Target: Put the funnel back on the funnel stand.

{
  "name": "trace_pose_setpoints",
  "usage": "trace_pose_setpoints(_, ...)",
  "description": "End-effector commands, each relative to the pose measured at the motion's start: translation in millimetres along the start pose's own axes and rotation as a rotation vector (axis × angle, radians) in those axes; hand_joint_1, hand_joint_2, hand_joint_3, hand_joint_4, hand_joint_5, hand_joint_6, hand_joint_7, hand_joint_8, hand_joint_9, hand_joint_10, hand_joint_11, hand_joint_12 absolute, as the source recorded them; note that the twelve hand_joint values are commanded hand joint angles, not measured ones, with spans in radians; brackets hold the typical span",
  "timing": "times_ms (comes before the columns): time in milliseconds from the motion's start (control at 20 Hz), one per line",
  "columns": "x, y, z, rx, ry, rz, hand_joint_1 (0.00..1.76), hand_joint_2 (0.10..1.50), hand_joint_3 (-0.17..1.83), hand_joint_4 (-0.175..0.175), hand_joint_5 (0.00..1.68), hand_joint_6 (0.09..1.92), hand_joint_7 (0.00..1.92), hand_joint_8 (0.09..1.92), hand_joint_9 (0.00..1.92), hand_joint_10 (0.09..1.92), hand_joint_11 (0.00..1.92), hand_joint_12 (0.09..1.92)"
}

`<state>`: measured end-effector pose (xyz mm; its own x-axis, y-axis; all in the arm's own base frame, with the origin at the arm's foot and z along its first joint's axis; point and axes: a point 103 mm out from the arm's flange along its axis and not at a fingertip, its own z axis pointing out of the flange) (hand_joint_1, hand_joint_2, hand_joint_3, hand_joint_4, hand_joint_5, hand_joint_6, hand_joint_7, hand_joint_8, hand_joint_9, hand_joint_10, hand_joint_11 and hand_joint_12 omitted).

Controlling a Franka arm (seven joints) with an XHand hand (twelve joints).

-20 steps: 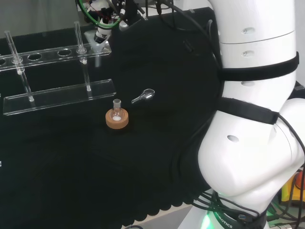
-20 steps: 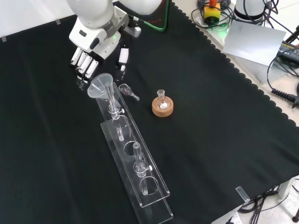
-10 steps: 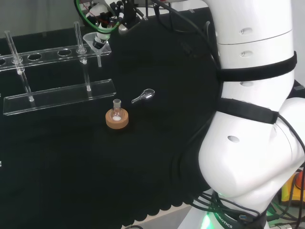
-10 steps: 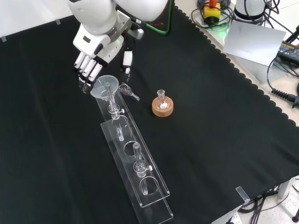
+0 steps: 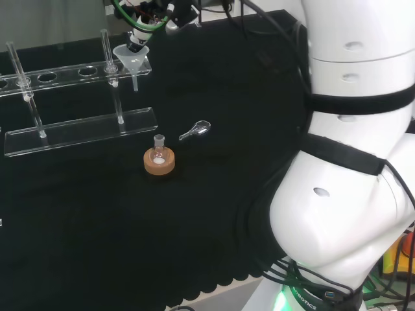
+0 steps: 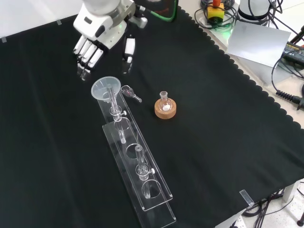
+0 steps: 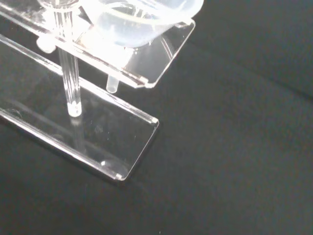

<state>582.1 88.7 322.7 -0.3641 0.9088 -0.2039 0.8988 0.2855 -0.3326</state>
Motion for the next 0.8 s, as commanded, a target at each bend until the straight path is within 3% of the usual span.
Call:
trace_pose_setpoints(50,3,-74,-11,-0.051,0.021,0.071,0.65,0.97,-0.17,-0.06,0.17,0.09,0.04,0.63,0.28,0.75,0.21,1.39)
trace_pose_setpoints(550,24,-152,-3,-0.106,0.051,0.156,0.69,0.99,-0.17,-0.059,0.2,0.09,0.09,0.67,0.32,0.74,0.23,1.38)
trace_pose_setpoints(800,26,-181,10,-0.1,0.046,0.187,0.69,0.99,-0.17,-0.059,0.21,0.09,0.1,0.67,0.32,0.74,0.24,1.38)
